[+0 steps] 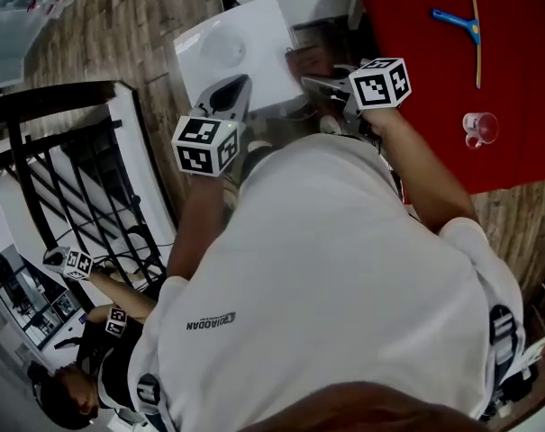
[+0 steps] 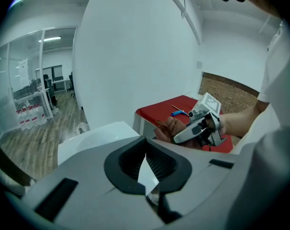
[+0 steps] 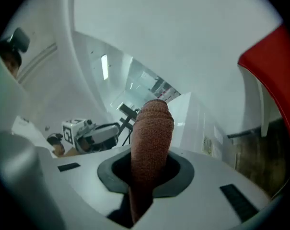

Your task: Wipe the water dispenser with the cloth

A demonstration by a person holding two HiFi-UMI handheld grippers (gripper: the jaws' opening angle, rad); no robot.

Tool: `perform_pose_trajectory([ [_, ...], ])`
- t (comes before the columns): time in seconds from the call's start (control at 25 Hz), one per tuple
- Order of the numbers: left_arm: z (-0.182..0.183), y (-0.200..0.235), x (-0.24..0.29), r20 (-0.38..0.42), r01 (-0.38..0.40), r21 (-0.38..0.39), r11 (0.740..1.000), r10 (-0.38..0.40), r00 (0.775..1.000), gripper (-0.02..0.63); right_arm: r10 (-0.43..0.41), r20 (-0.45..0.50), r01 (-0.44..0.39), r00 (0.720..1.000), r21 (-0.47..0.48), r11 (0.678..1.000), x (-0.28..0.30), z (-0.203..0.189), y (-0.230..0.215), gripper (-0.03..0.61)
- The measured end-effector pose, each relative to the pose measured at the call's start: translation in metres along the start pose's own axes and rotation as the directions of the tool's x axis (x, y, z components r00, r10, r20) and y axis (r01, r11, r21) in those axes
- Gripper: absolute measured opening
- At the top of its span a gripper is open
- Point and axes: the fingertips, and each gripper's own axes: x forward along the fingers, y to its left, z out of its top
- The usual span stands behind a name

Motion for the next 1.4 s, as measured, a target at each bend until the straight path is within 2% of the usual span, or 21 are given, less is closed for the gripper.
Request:
perform_pose_trajectory([
  [0.12, 0.005, -0.003, 0.001, 0.008, 0.004, 0.02, 1.0, -0.004, 1.0, -0.008, -0.027, 0.047, 0.018, 0.999, 0.181, 0.983, -0.002, 0.001, -0.027, 0.051],
  [0.24, 0.004, -0.004, -0.001, 0.001, -0.006, 0.036, 0.999, 0.006, 1.0, -0.008, -0.034, 0.04, 0.023, 0.999, 0.257, 0.966, -0.001, -0.004, -0.05, 0.051],
  [0.48, -0.005, 0.004, 0.0, -0.029, -0.02, 0.027, 0.999, 0.021, 0.999, -0.008, -0.066, 0.007, 0.061, 0.998, 0.293, 0.954, 0.015, -0.014, -0.087, 0.051],
  [0.96, 0.004, 0.015, 0.007, -0.038, -0.016, 0.035, 0.999, 0.018, 0.999, -0.008, -0.174, -0.044, 0.176, 0.984, 0.433, 0.884, 0.052, -0.063, -0.174, 0.051],
  [1.2, 0.002, 0.021, 0.014, -0.077, -0.025, 0.032, 0.999, 0.027, 0.997, -0.008, -0.229, -0.11, 0.254, 0.967, 0.461, 0.851, 0.072, -0.093, -0.224, 0.051],
  [1.4, 0.003, 0.024, 0.014, -0.103, -0.045, 0.068, 0.997, 0.052, 0.993, -0.008, -0.283, -0.195, 0.342, 0.939, 0.444, 0.828, 0.081, -0.115, -0.261, 0.051],
])
